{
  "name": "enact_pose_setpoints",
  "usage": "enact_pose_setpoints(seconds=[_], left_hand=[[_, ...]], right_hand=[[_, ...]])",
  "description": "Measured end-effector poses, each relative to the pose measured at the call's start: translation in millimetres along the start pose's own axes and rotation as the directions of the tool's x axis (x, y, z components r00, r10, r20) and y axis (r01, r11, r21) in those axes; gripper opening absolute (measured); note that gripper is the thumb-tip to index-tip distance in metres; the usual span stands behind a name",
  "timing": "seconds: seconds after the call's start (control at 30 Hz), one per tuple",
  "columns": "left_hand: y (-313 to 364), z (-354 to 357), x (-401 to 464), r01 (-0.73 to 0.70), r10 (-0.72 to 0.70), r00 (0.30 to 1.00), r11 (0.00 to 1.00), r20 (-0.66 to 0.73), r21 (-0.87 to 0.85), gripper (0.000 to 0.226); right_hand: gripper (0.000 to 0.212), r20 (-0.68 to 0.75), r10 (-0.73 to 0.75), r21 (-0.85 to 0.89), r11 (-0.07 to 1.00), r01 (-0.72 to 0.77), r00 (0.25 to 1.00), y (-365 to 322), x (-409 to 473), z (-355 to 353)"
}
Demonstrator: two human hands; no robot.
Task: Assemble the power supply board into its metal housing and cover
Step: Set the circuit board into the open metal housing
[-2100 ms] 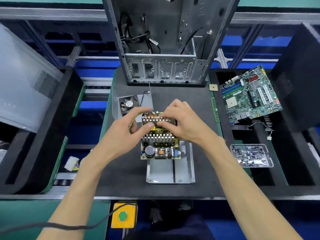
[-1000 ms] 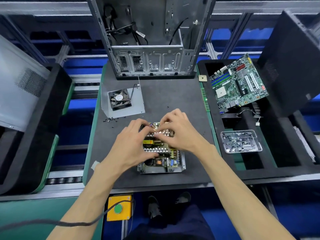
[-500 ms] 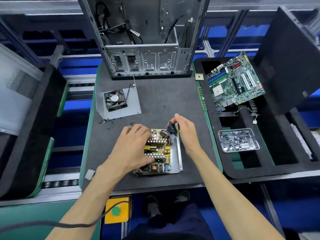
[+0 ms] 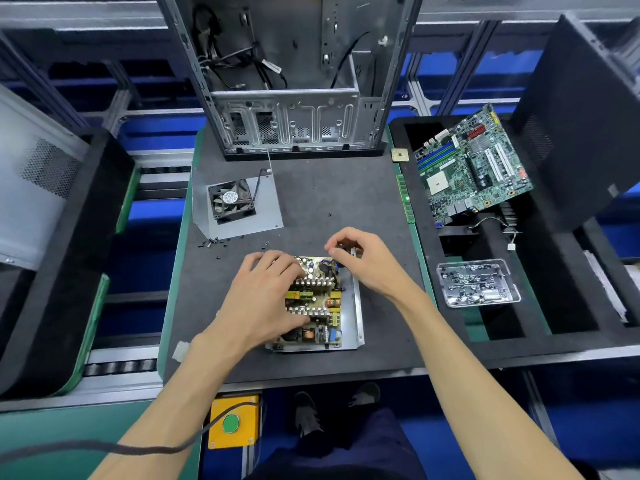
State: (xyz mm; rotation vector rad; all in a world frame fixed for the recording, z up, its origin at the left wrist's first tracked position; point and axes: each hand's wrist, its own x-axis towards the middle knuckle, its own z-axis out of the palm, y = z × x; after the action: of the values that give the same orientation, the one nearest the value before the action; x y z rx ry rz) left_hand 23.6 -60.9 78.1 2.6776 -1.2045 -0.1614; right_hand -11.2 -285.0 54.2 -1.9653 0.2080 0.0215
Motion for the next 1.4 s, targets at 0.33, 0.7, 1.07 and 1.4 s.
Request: enact_pose_setpoints(seconds=[0.33,0.7,1.07,1.4], left_hand=[[-5.5,-12.0,1.3,0.0,-0.001,1.0,0.995,-0.005,-0.099,0.069],[-2.9,0.2,1.4,-0.045,0.047,0.999,0.997,0.018,-0.068,0.067],[-6.2,19.7,-3.8,-0.04,0.036,0.999,0.99,-0.025,-0.136,0.074],[-34.1,9.6,-32.8,0.341,-0.393,0.919,0.754,0.031,-0.562,0.061]], right_hand=[[0.013,-0.058,0.031,-0.001,1.0,-0.031,0.998,-8.4,25.6,-2.9],[0.014,-0.022,0.195,-0.003,0.981,-0.195,0.981,-6.9,29.5,5.7],[0.008,-0.004,0.146,-0.242,0.96,-0.143,0.989,-4.8,23.9,8.6],[0.009,0.086,-0.119,-0.421,0.896,0.144,0.989,-37.1,11.8,10.9]])
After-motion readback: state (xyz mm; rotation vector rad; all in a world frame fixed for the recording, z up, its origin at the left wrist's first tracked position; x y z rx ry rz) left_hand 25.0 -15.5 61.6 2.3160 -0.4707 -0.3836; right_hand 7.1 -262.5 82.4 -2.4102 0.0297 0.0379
